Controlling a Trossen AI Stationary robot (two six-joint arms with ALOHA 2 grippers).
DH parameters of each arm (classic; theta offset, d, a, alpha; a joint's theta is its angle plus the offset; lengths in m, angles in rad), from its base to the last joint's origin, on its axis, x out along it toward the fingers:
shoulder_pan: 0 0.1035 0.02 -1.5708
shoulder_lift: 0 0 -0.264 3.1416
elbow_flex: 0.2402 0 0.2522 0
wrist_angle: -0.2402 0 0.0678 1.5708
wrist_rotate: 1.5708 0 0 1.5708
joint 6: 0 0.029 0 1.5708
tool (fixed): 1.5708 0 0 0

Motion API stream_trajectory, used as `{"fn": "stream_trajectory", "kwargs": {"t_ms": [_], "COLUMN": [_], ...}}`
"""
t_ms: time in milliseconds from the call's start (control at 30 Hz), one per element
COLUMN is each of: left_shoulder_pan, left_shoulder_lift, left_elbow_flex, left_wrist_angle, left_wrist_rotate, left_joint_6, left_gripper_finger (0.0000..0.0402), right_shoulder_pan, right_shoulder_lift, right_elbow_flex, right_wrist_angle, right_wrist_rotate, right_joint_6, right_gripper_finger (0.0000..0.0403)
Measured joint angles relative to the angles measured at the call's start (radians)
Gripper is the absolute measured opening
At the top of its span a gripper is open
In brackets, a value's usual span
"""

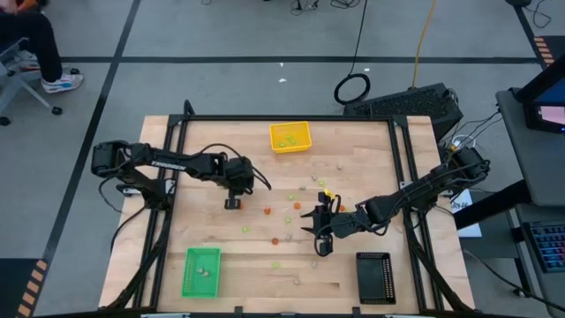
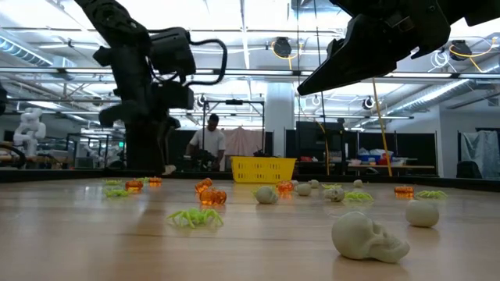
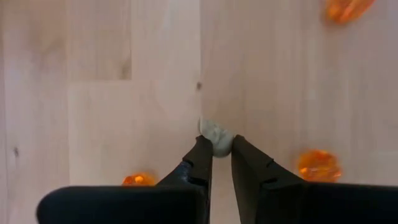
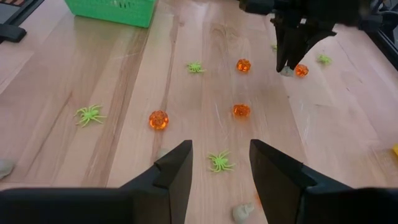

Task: Sort Halloween decoration
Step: Put the white skull toy into the green bin

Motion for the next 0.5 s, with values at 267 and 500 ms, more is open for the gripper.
{"fn": "stream_trajectory", "kwargs": {"t_ms": [267,500], "left_shoulder_pan": [-0.025,-0.06], "left_shoulder_lift": [-0.041,-0.011], "left_elbow_flex": [0.0,0.0], "left_wrist_angle": [0.003,0.005], "left_wrist_rotate": [0.041,0.047], "left_joint_6": [-0.039,-0.053], "left_gripper_finger": [0.0035,0.0035], "right_shoulder_pan": [0.0,0.0], "right_shoulder_lift": [0.0,0.0], "right_elbow_flex": [0.0,0.0], "right_wrist_angle": [0.0,0.001], "right_wrist_rotate": [0.0,0.0], "right_joint_6": [0.0,0.007], "right_gripper_finger": [0.0146,0.0146]}}
